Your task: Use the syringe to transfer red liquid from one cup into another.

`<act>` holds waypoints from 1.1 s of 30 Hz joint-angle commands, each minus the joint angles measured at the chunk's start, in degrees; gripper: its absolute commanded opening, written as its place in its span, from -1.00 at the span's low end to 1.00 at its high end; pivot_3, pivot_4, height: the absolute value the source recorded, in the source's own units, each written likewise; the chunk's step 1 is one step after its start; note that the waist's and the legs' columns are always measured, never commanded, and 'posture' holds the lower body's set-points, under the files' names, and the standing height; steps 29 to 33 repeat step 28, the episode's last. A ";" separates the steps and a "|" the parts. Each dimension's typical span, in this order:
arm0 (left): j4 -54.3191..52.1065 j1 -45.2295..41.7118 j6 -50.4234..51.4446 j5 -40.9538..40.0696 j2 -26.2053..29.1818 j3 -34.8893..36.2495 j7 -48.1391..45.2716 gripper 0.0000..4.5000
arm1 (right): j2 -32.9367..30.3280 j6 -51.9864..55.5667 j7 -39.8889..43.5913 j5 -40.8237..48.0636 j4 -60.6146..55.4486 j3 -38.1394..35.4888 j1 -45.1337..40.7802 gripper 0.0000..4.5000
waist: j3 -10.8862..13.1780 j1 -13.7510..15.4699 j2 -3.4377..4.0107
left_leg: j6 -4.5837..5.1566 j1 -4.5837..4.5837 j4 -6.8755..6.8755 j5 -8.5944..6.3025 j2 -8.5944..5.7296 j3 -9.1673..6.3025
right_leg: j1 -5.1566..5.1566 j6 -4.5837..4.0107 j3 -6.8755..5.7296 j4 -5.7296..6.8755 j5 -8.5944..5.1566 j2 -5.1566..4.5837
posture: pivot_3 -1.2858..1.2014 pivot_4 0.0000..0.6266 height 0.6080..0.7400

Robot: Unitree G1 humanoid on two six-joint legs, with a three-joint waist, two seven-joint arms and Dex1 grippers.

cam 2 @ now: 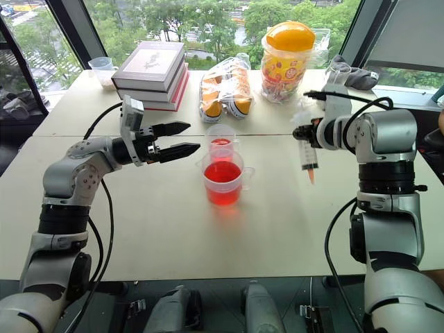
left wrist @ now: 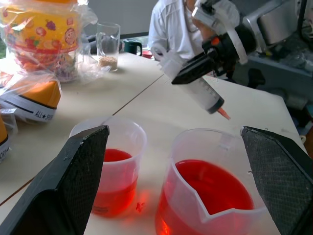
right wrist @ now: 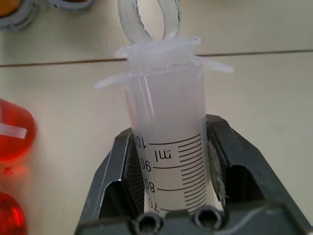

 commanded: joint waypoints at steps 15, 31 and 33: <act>-6.14 1.48 3.01 -3.85 2.83 -0.30 0.36 1.00 | -2.36 -2.23 6.64 -1.63 3.67 -0.51 3.63 0.97 | -0.02 0.28 -0.02 | 0.00 -0.01 0.02 0.00 -0.01 -0.03 | 0.04 0.01 -0.01 -0.02 0.00 0.00 | 0.03 -0.52 1.00; -9.08 3.54 6.43 -6.20 8.74 -0.21 -0.41 1.00 | -16.95 7.48 22.47 19.97 -46.51 -25.29 26.21 0.97 | -0.02 1.82 -0.03 | 0.05 0.01 0.01 -0.04 0.00 -0.07 | 0.11 0.00 -0.03 -0.15 -0.02 -0.02 | 0.03 -0.52 1.00; -9.08 3.54 6.43 -6.20 8.74 -0.21 -0.41 1.00 | -16.95 7.48 22.47 19.97 -46.51 -25.29 26.21 0.97 | -0.02 1.82 -0.03 | 0.05 0.01 0.01 -0.04 0.00 -0.07 | 0.11 0.00 -0.03 -0.15 -0.02 -0.02 | 0.03 -0.52 1.00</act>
